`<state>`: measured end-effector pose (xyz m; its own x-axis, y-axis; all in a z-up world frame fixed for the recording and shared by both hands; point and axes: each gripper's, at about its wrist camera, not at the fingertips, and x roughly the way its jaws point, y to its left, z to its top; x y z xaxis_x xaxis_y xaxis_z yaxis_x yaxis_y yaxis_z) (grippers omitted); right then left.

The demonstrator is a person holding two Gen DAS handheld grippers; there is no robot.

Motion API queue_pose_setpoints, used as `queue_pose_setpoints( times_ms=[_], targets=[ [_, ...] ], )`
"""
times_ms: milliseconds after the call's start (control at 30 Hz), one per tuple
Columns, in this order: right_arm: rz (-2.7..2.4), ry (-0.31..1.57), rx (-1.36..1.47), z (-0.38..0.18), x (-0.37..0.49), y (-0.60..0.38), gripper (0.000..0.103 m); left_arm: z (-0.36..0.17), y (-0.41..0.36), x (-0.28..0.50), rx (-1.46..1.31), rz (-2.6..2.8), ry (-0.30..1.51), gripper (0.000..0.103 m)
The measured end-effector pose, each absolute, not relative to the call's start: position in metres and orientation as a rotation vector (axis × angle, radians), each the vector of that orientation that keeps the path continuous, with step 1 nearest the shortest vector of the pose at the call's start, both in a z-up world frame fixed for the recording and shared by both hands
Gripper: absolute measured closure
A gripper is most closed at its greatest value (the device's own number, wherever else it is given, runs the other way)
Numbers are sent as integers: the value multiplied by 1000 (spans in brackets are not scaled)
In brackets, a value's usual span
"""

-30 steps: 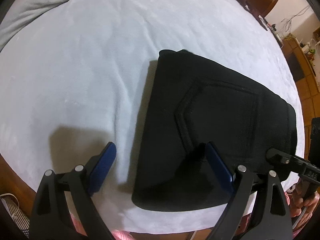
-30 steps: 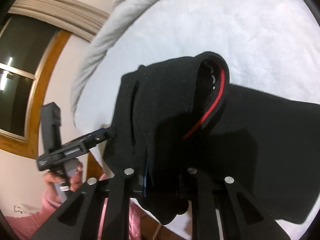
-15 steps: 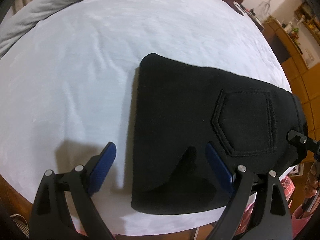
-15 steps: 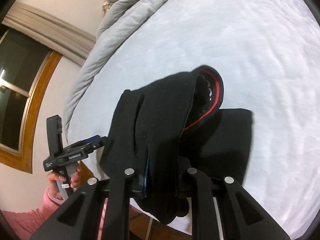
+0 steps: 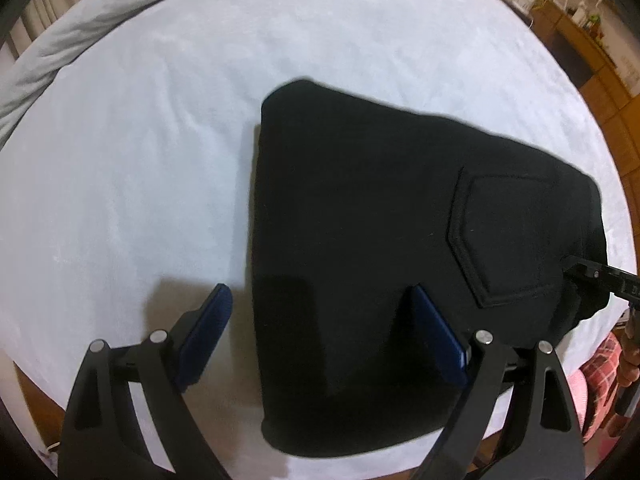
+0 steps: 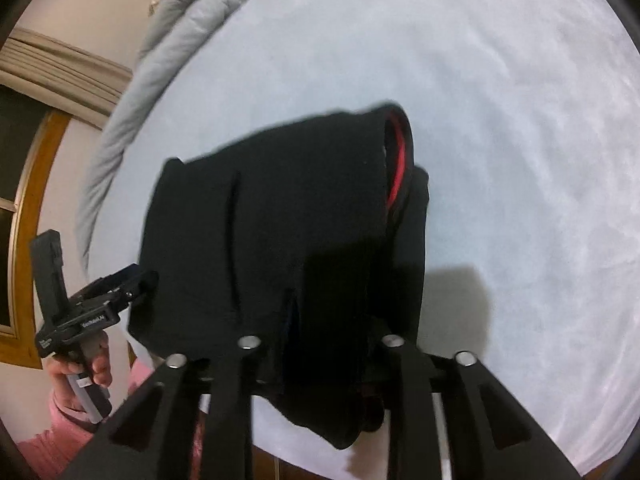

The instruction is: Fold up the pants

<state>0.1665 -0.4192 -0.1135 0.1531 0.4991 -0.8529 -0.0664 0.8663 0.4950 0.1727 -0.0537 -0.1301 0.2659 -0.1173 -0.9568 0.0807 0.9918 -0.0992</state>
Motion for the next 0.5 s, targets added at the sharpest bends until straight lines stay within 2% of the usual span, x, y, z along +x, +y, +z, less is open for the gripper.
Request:
queue_pose_setpoints(
  times_ms=[33, 133, 233, 400, 500],
  targets=[
    [423, 1369, 397, -116, 167, -420, 72, -132, -54, 173, -38, -136, 1297, 13],
    [433, 1364, 408, -109, 166, -426, 61, -130, -52, 175, -41, -139, 1296, 13],
    [364, 1295, 319, -82, 160, -435, 56, -118, -50, 174, -22, -137, 1275, 13],
    [389, 1143, 210, -32, 167, -426, 56, -93, -55, 177, -44, -173, 1208, 13],
    [425, 1125, 185, -29, 184, -406, 57, -89, -67, 183, -41, -192, 1197, 13]
  ],
)
